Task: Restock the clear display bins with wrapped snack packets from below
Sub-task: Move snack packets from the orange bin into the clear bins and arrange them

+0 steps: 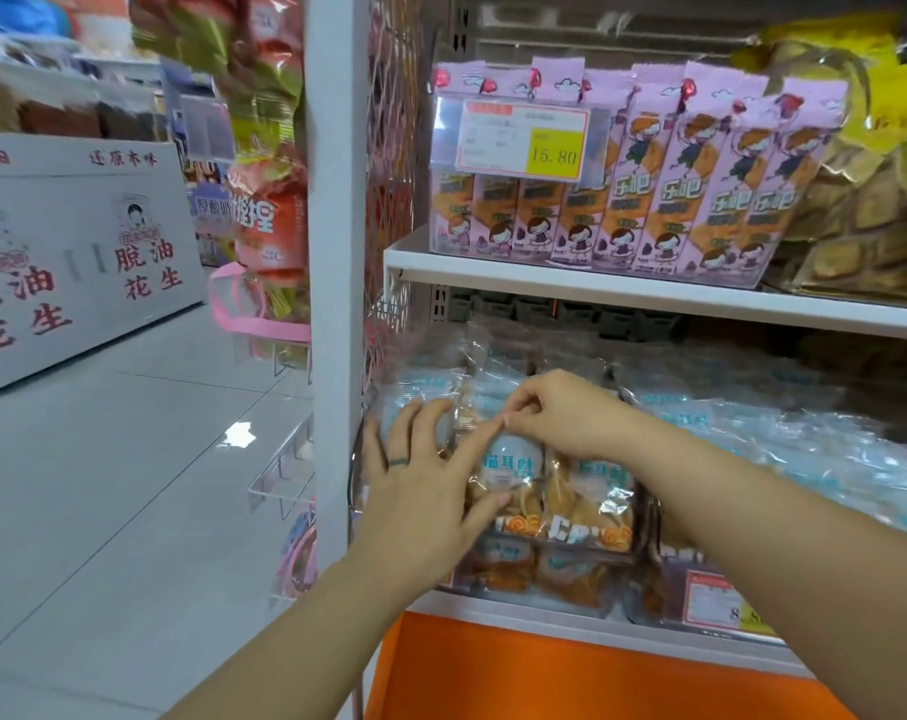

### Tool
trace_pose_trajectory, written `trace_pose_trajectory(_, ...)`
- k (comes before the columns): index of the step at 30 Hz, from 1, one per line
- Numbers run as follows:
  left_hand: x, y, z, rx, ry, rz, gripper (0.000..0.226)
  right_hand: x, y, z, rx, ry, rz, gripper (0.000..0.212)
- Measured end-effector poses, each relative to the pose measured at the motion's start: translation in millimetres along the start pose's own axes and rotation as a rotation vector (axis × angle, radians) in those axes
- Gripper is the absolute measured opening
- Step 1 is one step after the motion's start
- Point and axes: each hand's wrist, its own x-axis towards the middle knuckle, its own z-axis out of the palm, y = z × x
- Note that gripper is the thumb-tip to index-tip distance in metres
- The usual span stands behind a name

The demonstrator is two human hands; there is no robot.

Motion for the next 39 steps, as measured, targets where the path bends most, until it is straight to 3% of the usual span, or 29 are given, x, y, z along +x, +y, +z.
trace_pose_trajectory(3,0.3,-2.9,1.0,0.023,0.0,0.034,0.059,-0.5,-3.6,-8.8,0.18,-0.045,0.039,0.006)
trace_pose_trajectory(8,3.1,-4.3,1.0,0.081,-0.038,0.062,0.058,2.8,1.1,3.3,0.342,0.164,0.014,0.009)
trace_pose_trajectory(12,4.5,-7.2,2.2,0.13,-0.174,0.048,0.061,2.6,6.4,25.1,0.213,0.359,0.034,0.019)
trace_pose_trajectory(16,4.9,-4.7,0.2,0.114,-0.146,0.064,0.065,-6.6,1.3,25.1,0.016,0.363,0.007,0.007)
trace_pose_trajectory(19,2.2,-5.3,-4.7,0.062,-0.246,0.058,0.062,-27.2,3.2,26.1,-0.261,0.402,-0.111,0.037)
trace_pose_trajectory(23,-3.6,-10.6,-2.5,0.011,-0.197,0.109,0.06,-57.2,25.4,47.2,-0.484,0.218,-0.111,0.071)
trace_pose_trajectory(28,-6.3,-13.0,3.9,0.023,-0.153,0.125,0.067,-54.0,34.0,49.5,-0.594,0.099,-0.1,0.084)
trace_pose_trajectory(31,-5.9,-9.6,-1.8,-0.001,-0.167,0.102,0.068,-56.2,33.2,38.5,-0.48,0.057,-0.147,0.083)
trace_pose_trajectory(35,0.8,-9.4,-13.2,-0.058,-0.06,0.064,0.059,-43.5,15.3,14.9,-0.269,0.259,-0.154,0.059)
trace_pose_trajectory(39,3.2,-12.5,-7.6,-0.041,-0.043,0.079,0.052,3.7,3.5,6.2,-0.202,0.258,-0.055,0.039)
